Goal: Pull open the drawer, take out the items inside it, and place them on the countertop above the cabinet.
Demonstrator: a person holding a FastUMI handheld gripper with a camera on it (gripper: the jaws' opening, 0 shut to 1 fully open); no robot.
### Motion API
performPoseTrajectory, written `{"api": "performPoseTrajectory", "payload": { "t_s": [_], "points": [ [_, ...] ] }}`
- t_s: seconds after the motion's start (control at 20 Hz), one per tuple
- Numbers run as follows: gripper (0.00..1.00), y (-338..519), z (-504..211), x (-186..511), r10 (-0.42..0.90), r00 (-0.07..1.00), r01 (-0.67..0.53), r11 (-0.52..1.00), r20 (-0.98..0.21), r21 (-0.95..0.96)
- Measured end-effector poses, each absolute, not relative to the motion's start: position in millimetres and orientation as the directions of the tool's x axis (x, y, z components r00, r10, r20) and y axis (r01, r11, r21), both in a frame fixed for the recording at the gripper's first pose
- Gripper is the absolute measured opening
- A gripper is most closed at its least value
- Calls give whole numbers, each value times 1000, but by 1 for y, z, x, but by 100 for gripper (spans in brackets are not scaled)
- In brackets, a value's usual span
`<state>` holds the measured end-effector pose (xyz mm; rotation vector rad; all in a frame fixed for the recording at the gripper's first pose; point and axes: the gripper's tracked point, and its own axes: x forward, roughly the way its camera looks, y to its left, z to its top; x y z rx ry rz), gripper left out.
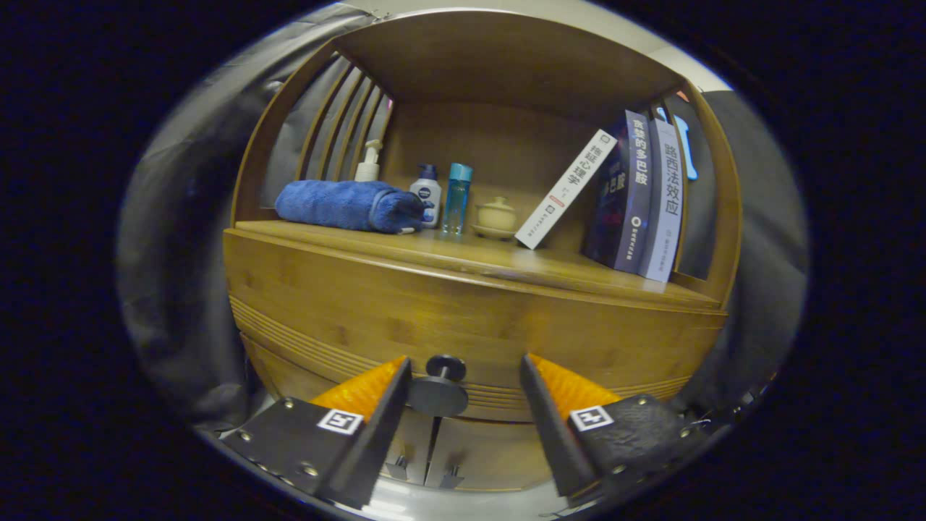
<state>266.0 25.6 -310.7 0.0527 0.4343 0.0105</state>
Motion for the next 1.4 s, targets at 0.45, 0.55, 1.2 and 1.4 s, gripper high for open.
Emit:
{"api": "performPoseTrajectory", "payload": {
  "t_s": [0.45,0.55,1.2,1.4],
  "points": [
    [35,23,-311,265,-63,904,100,993,-423,67],
    [32,24,-311,265,-55,901,91,994,-429,64],
    [25,22,-306,245,-61,906,96,993,-418,63],
    [25,24,-301,227,-57,908,98,992,-415,79]
  ]
}}
